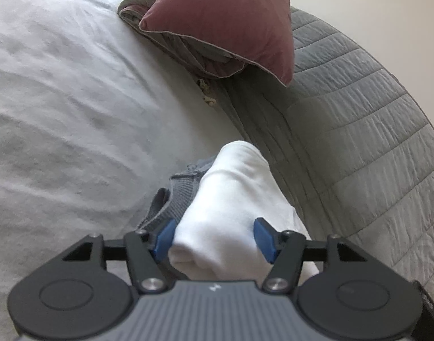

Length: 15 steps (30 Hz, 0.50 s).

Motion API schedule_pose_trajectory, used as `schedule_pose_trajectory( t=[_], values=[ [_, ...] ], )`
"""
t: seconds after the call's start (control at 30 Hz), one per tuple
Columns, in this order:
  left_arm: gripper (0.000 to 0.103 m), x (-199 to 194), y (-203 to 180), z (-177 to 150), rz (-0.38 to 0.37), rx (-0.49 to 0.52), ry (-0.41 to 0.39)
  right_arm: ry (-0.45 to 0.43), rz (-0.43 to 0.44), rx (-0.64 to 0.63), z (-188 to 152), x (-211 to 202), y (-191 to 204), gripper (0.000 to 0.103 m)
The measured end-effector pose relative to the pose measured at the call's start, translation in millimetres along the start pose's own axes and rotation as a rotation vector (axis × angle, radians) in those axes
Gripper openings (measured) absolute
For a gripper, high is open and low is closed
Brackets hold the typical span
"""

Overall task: Fold clothes
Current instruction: 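Lower the folded cream sweatshirt onto the bed below the pink pillow with both grippers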

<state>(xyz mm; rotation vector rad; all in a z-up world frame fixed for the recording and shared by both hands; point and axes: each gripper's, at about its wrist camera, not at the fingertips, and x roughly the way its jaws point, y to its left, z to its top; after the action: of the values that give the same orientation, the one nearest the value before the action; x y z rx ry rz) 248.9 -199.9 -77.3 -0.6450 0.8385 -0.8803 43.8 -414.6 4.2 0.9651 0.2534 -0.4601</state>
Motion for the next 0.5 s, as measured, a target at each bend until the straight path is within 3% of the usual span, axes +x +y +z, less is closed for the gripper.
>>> schedule_pose_trajectory(
  t=[0.17, 0.27, 0.4, 0.5],
  values=[
    [0.06, 2.0, 0.5, -2.8, -0.003, 0.012, -0.022, 0.038, -0.081, -0.115, -23.3, 33.7, 3.0, 0.067],
    [0.052, 4.1, -2.7, -8.3, 0.03, 0.056, -0.061, 0.015, -0.094, -0.219, -41.6, 43.9, 1.7, 0.065],
    [0.041, 0.8, -18.4, -19.9, 0.035, 0.169, -0.168, -0.093, -0.039, -0.282, -49.5, 39.9, 2.7, 0.041],
    [0.04, -3.9, -24.3, -27.0, -0.02, 0.219, -0.265, -0.188, -0.007, -0.331, -50.8, 30.3, 6.3, 0.034]
  ],
)
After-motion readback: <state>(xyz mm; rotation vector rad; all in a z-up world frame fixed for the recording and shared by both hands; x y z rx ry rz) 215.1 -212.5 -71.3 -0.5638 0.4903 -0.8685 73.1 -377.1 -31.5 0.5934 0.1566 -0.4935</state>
